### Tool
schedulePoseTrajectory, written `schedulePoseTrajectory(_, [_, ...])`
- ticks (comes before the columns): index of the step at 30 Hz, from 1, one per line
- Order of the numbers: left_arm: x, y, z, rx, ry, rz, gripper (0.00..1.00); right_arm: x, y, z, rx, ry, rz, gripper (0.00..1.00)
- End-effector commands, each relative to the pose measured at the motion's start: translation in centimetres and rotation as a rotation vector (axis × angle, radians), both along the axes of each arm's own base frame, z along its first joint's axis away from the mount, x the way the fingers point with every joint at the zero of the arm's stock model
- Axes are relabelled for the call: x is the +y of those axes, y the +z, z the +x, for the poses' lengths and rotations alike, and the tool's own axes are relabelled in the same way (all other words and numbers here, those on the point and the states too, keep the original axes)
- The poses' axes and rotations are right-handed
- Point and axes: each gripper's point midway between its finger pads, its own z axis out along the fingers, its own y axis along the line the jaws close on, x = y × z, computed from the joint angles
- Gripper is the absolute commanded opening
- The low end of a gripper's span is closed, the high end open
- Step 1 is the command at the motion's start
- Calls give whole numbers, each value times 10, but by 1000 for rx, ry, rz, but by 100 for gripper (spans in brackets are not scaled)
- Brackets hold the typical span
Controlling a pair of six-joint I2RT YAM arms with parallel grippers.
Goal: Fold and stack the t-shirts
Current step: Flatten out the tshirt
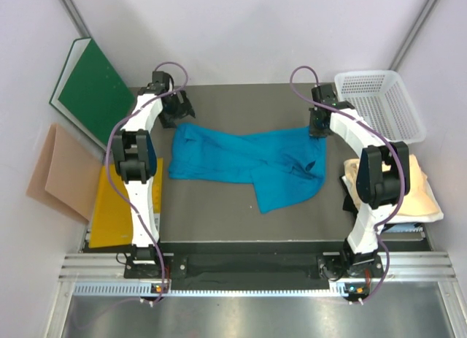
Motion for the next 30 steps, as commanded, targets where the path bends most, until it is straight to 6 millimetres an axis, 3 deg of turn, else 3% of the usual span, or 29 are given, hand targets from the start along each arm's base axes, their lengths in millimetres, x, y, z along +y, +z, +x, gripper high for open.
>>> schedulePoseTrajectory(1, [3,26,-8,-33,-4,-5,95,-1,11,4,-53,-20,30,0])
schedulePoseTrajectory(2, [16,29,-10,-43,21,-8,96,-1,11,4,-58,-22,32,0])
schedulePoseTrajectory(5, [13,35,-26,-70,23,-37,92,-1,9,1,-57,-27,39,0])
schedulePoseTrajectory(9, [8,23,-53,-21,39,-74,74,0,5,0,-48,-25,45,0])
schedulePoseTrajectory(11, [6,20,-60,-6,61,-95,59,1,5,1,-47,-23,49,0])
schedulePoseTrajectory(15, [2,5,-79,18,100,-178,52,2,6,3,-48,-19,52,0])
schedulePoseTrajectory(17, [-2,4,-77,9,137,-311,47,3,5,3,-47,-17,53,0])
schedulePoseTrajectory(18, [-4,-11,-87,48,158,-354,47,3,4,3,-46,-16,54,1])
schedulePoseTrajectory(20, [-3,-14,-85,41,199,-466,50,3,3,2,-40,-12,56,1])
schedulePoseTrajectory(21, [-3,-27,-93,74,219,-490,54,4,2,3,-40,-12,57,1])
schedulePoseTrajectory(24, [9,-38,-94,81,277,-512,64,5,2,2,-39,-9,64,1])
schedulePoseTrajectory(30, [17,-44,-72,61,309,-539,64,5,3,1,-40,-4,61,1])
